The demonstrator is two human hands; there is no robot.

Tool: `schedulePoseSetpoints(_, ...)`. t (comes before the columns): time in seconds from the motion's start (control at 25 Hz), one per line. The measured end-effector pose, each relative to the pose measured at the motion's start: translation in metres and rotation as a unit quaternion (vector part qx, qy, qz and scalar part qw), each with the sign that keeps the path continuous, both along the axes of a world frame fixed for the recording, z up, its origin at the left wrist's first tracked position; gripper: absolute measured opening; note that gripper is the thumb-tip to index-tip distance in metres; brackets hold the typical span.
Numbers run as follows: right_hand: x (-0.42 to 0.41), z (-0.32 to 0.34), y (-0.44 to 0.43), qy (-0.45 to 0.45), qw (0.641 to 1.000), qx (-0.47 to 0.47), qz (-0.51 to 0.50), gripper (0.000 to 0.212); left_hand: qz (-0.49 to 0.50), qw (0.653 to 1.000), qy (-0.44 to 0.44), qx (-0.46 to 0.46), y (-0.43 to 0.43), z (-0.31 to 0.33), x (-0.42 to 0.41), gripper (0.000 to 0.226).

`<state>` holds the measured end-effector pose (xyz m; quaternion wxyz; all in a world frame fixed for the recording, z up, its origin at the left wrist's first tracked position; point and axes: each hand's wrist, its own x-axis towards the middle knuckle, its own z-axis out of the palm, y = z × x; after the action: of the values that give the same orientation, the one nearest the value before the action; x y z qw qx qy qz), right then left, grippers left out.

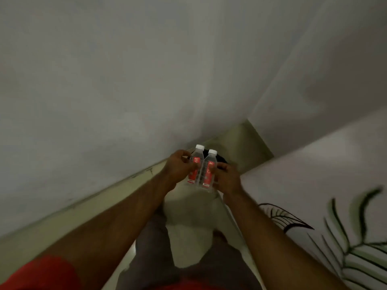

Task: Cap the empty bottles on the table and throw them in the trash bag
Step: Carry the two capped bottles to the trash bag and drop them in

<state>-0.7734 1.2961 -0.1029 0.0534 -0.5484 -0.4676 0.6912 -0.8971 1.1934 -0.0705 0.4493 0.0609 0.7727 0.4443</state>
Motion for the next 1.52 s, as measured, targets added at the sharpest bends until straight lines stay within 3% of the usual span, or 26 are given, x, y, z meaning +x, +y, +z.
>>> schedulePoseSetpoints(0.16,-0.063,-0.082,0.018,-0.022,0.987,-0.056,-0.147,0.026,-0.099,0.995,-0.009,-0.027,0.055,-0.082,-0.080,0.034)
schedulePoseSetpoints(0.36,-0.096,-0.213,0.016,-0.049,0.953,-0.137,-0.267,0.027,-0.200,0.974,-0.017,-0.103,0.101,-0.231,-0.124,0.029)
schedulePoseSetpoints(0.44,-0.108,-0.276,0.023,-0.066,0.953,-0.118,-0.273,0.034,-0.249,0.961,0.009,-0.122,0.115,-0.294,-0.127,0.045)
schedulePoseSetpoints(0.52,-0.113,-0.331,0.027,-0.087,0.946,-0.098,-0.295,0.041,-0.282,0.947,0.015,-0.153,0.124,-0.347,-0.124,0.039)
schedulePoseSetpoints(0.64,-0.117,-0.392,0.037,-0.130,0.943,-0.076,-0.296,0.023,-0.314,0.933,0.050,-0.169,0.137,-0.412,-0.115,0.030)
schedulePoseSetpoints(0.76,-0.117,-0.436,0.048,-0.173,0.939,-0.062,-0.292,0.044,-0.366,0.912,0.106,-0.152,0.144,-0.445,-0.105,0.038)
schedulePoseSetpoints(0.84,-0.116,-0.451,0.044,-0.169,0.934,-0.051,-0.309,0.040,-0.402,0.893,0.132,-0.154,0.140,-0.453,-0.100,0.043)
schedulePoseSetpoints(0.92,-0.110,-0.438,0.032,-0.149,0.931,-0.058,-0.327,0.027,-0.432,0.878,0.138,-0.156,0.128,-0.442,-0.096,0.047)
schedulePoseSetpoints(1.04,-0.102,-0.379,0.007,-0.083,0.911,-0.091,-0.394,0.009,-0.429,0.885,0.127,-0.129,0.109,-0.380,-0.091,0.033)
schedulePoseSetpoints(1.32,-0.076,-0.134,-0.064,0.004,0.884,-0.098,-0.457,0.011,-0.416,0.902,0.110,-0.044,0.033,-0.161,-0.086,0.031)
schedulePoseSetpoints(1.52,-0.053,0.014,-0.142,0.033,0.864,-0.020,-0.503,0.007,-0.453,0.888,0.081,0.017,-0.018,-0.052,-0.068,0.030)
